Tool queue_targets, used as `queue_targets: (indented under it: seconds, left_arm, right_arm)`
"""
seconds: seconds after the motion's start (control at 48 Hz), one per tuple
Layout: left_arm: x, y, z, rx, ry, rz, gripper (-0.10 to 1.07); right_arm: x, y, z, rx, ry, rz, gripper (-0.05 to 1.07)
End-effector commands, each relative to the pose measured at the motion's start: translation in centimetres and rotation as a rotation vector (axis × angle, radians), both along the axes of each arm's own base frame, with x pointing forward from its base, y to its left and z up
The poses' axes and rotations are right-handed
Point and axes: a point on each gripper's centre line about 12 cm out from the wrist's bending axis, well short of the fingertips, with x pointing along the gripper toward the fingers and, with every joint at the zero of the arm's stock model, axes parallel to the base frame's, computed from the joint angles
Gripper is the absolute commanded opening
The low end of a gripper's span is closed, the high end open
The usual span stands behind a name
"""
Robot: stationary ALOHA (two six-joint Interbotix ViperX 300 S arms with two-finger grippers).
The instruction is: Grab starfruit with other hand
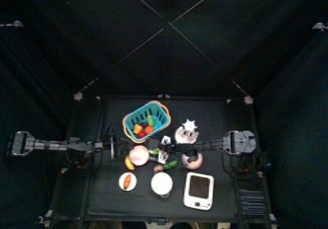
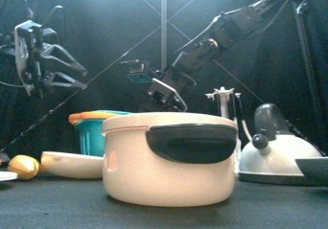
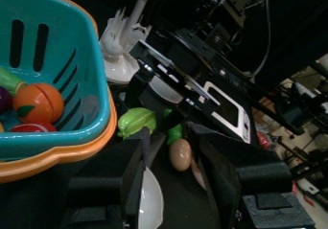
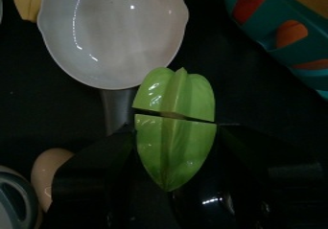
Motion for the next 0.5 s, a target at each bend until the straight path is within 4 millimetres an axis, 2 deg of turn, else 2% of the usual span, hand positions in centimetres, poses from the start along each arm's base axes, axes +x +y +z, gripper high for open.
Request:
queue_targets:
  seconds: [0.0,0.25,0.333,0.479]
  left_arm:
    - [0.3,0.0,0.6,0.017,-0.015,-0.009,0.77]
    - [0.8,-1.0,1.2,0.209,-0.011,-0.126,0.78]
    - [1.0,-0.7,1.5,0.167,-0.018,-0.098,0.78]
    - [1.6,0.4,2.5,-0.034,-0.071,0.024,0.78]
  right_arm:
    - [0.2,0.1,3.6,-0.009,-0.085,0.005,0.66]
    - [0.0,0.8,6.6,-0.028,-0.154,0.032,0.66]
    - [0.0,1.1,7.3,-0.043,-0.174,0.048,0.66]
    - [0.3,1.2,8.7,-0.104,-0.227,0.099,0.66]
